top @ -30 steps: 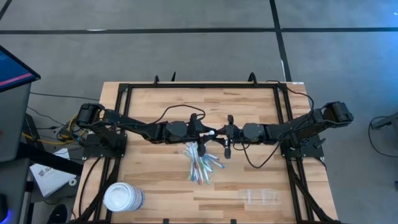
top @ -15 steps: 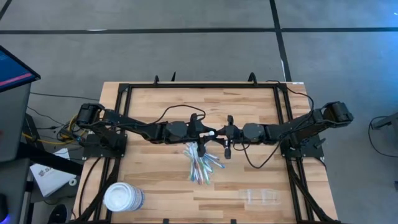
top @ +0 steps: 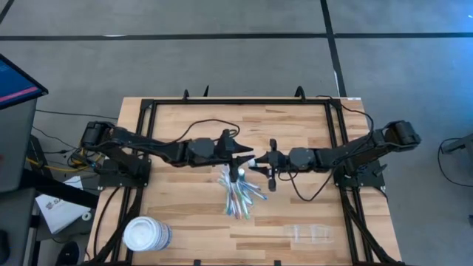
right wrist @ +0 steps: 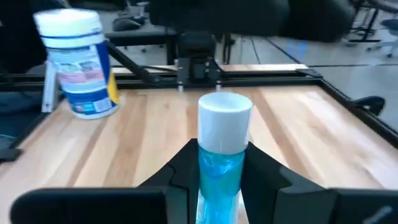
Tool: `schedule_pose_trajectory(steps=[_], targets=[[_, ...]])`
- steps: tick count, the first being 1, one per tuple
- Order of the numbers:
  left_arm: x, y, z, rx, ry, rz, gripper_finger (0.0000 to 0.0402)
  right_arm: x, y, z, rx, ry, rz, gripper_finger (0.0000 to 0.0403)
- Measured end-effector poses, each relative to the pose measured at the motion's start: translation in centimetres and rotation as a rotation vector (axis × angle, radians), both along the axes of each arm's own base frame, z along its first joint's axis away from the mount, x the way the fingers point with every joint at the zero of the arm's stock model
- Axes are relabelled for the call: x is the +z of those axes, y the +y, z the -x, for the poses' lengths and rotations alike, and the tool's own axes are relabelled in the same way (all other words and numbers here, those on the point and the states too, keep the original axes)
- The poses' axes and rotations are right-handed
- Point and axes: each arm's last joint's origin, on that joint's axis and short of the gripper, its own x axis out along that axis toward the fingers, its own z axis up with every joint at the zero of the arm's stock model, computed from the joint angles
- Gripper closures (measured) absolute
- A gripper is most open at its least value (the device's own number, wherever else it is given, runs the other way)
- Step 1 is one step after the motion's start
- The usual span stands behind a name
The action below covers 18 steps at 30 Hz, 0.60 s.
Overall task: Pick & Place toothbrushing station
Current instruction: Put the blue mouthwash into the transparent organizer
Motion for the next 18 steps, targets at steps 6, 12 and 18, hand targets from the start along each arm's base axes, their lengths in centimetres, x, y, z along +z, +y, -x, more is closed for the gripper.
schedule_pose_trajectory(steps=[6, 12, 18], targets=[[-1.0, 0.1, 1.8, -0.006, 0.027, 0.011, 0.0289, 1.0, 0.4, 1.1, 0.076, 0.024, -0.017, 0.0326], [-2.1, 0.2, 3.5, -0.004, 0.045, 0.048, 0.0291, 1.8, 2.0, 2.7, 0.192, 0.067, -0.032, 0.0326], [-2.5, -0.6, 3.8, -0.035, 0.031, 0.058, 0.029, 1.6, 4.2, 3.8, 0.283, 0.118, -0.024, 0.0326]])
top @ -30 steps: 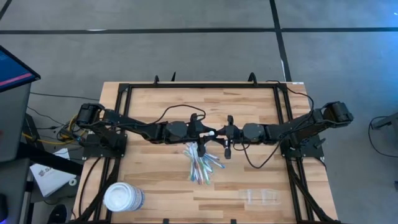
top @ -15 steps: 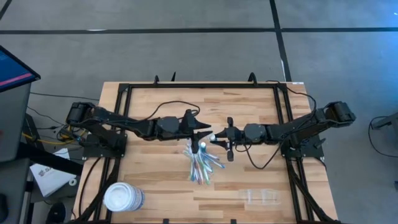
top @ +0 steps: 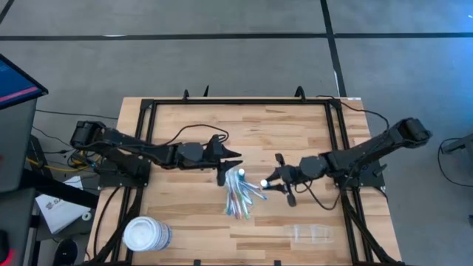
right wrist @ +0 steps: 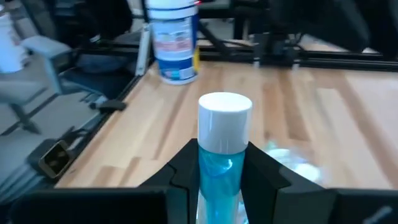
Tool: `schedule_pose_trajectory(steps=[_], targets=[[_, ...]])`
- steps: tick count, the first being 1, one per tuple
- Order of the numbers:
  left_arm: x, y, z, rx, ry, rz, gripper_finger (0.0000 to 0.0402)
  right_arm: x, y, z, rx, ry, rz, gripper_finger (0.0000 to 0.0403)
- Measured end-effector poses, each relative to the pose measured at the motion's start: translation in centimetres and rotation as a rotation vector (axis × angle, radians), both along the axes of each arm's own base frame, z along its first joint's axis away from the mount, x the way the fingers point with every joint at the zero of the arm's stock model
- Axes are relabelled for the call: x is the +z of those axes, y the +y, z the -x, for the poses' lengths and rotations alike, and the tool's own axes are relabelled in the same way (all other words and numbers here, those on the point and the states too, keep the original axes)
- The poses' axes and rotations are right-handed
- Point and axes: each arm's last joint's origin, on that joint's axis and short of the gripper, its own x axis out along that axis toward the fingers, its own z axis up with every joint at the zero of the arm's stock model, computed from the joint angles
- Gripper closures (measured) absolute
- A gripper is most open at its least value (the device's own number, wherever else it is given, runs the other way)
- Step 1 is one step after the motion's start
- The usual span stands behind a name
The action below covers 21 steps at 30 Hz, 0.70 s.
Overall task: Pick & Place toothbrushing station
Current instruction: Put the blue mouthwash into the transparent organizer
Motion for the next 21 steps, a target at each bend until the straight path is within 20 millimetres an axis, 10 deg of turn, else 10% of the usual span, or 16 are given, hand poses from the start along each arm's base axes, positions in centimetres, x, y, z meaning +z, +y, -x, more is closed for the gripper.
schedule_pose_trajectory(steps=[21], targets=[[0.2, -1.0, 0.1, -0.029, -0.022, 0.002, 0.029, -0.8, 6.2, 3.4, 0.133, 0.054, 0.036, 0.0326]])
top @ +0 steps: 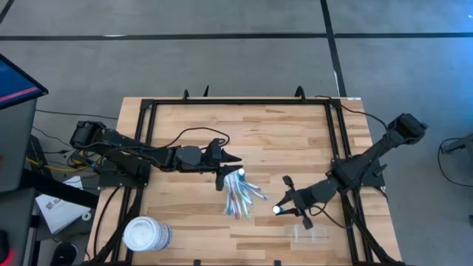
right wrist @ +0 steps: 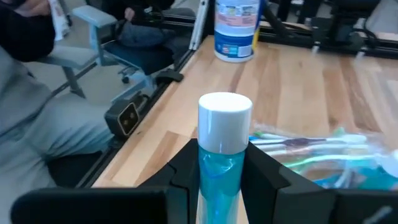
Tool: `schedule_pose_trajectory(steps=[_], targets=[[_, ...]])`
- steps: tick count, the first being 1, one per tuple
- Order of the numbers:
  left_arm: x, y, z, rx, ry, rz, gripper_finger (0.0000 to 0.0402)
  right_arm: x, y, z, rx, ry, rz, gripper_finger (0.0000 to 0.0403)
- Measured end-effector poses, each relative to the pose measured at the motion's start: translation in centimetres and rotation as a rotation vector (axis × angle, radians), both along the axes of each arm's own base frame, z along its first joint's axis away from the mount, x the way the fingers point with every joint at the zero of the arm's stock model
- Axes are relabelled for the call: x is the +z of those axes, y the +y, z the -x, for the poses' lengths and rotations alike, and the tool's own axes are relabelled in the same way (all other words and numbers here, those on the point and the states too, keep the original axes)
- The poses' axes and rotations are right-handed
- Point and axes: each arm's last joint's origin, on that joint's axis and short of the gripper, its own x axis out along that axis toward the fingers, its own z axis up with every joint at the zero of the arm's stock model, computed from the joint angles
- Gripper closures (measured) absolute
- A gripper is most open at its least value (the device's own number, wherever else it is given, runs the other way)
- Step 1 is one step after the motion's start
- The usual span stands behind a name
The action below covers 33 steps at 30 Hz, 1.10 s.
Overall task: Pick & Place toothbrushing station
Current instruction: Put the blue mouthwash into the transparent organizer
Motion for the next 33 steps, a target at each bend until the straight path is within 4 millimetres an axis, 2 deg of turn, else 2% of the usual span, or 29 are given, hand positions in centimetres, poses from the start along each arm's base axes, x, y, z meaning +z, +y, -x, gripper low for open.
schedule_pose_trajectory(steps=[4, 12, 20, 33], targets=[[0.0, 0.0, 0.0, 0.0, -0.001, 0.0, 0.029, -0.1, 0.9, 0.9, 0.001, 0.0, 0.02, 0.0326], [0.0, 0.0, 0.0, 0.001, -0.005, 0.001, 0.029, -0.6, 1.5, 3.2, -0.135, 0.082, 0.059, 0.0326], [0.1, 0.0, 0.0, 0.001, -0.008, 0.004, 0.0293, 0.4, 1.7, 6.1, -0.154, 0.071, 0.062, 0.0327], [0.2, 0.0, 0.0, 0.001, -0.019, 0.006, 0.0294, -0.7, 2.5, 10.7, -0.273, 0.093, 0.056, 0.0326]])
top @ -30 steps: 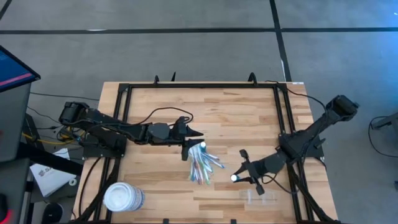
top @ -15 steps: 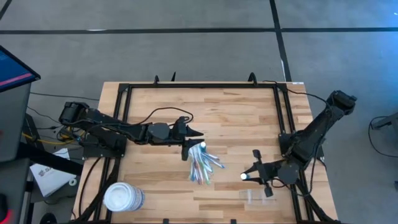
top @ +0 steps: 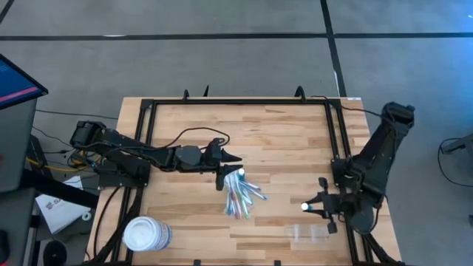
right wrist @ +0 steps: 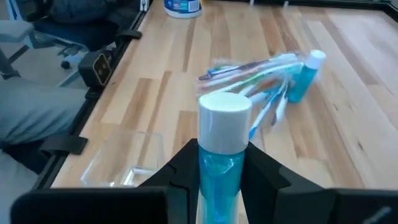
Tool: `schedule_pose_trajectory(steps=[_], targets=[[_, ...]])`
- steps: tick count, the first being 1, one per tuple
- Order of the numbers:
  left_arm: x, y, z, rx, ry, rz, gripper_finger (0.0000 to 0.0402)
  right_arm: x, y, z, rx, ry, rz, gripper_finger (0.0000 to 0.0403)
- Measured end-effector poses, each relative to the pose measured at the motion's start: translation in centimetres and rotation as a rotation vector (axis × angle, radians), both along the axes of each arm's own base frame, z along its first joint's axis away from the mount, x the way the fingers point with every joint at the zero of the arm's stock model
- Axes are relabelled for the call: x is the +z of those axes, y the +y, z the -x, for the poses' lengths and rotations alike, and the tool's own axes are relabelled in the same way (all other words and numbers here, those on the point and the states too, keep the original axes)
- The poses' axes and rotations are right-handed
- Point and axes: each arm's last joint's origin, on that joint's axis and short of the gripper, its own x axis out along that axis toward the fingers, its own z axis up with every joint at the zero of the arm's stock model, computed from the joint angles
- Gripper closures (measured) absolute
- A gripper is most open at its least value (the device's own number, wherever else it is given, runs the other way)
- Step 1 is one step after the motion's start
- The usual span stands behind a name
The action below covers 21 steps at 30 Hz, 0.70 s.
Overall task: Pick & Place toothbrushing station
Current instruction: Put the blue mouthwash into the transparent organizer
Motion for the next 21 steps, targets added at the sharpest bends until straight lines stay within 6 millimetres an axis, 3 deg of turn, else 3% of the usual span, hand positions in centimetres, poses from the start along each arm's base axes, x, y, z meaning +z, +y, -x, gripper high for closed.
schedule_pose_trajectory(steps=[11, 21], targets=[[0.1, 0.0, 0.0, 0.0, -0.008, 0.002, 0.0294, -1.6, 2.5, 2.8, -0.022, -0.101, -0.053, 0.0326], [0.1, 0.0, 0.0, 0.0, -0.008, 0.001, 0.0294, -2.9, 3.6, 2.3, -0.07, -0.124, -0.064, 0.0326]])
